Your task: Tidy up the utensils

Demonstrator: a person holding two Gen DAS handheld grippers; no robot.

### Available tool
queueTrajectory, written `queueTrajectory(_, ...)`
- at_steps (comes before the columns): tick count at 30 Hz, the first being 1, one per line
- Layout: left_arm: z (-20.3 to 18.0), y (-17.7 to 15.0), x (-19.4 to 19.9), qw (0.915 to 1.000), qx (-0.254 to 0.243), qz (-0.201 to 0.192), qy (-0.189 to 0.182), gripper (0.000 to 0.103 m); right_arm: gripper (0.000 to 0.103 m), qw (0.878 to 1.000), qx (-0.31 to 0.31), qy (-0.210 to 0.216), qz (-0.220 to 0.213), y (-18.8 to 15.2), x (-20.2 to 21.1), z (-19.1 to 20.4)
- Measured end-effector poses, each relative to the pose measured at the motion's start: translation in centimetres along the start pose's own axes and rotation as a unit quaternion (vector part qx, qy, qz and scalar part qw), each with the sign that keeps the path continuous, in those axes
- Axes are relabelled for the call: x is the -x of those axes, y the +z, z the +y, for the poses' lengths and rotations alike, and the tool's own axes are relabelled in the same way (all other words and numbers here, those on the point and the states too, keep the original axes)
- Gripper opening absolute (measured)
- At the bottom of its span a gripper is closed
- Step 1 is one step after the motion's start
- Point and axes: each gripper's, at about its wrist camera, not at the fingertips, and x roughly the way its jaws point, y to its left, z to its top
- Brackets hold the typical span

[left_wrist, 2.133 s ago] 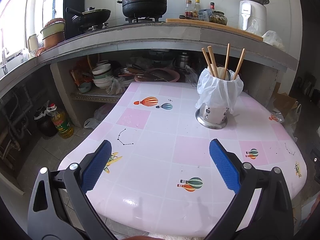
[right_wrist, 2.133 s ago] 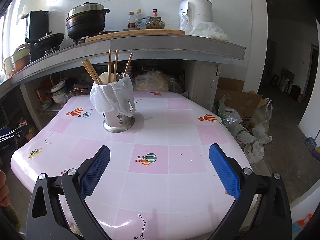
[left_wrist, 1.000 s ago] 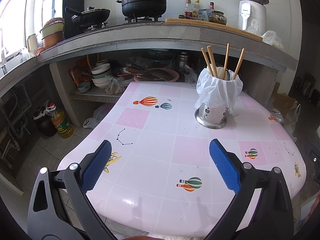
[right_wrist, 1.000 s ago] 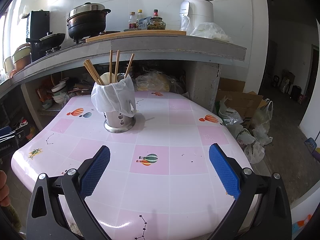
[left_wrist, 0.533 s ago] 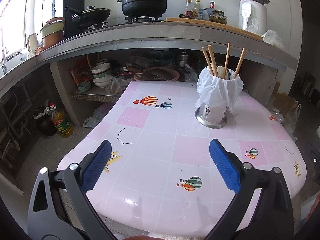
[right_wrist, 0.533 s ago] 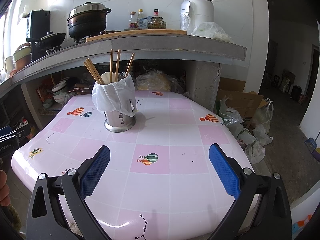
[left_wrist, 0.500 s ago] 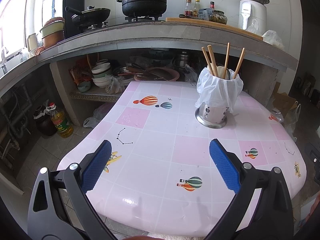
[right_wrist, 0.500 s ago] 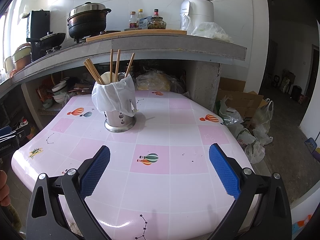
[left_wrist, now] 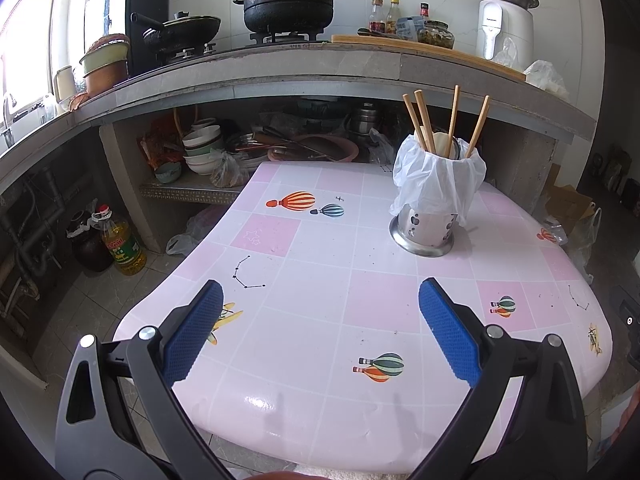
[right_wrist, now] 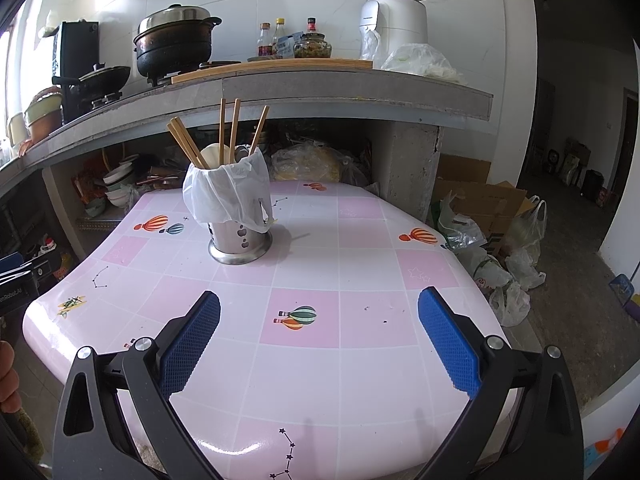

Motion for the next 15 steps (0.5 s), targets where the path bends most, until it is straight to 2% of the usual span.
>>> queueTrajectory(15,-0.25,-0.18,-0.10,1.0000,-0.001,0.002,-0.001,0.095,0.096,1.000,-0.002,0.000,0.001,-0.15,-0.02,-0.22)
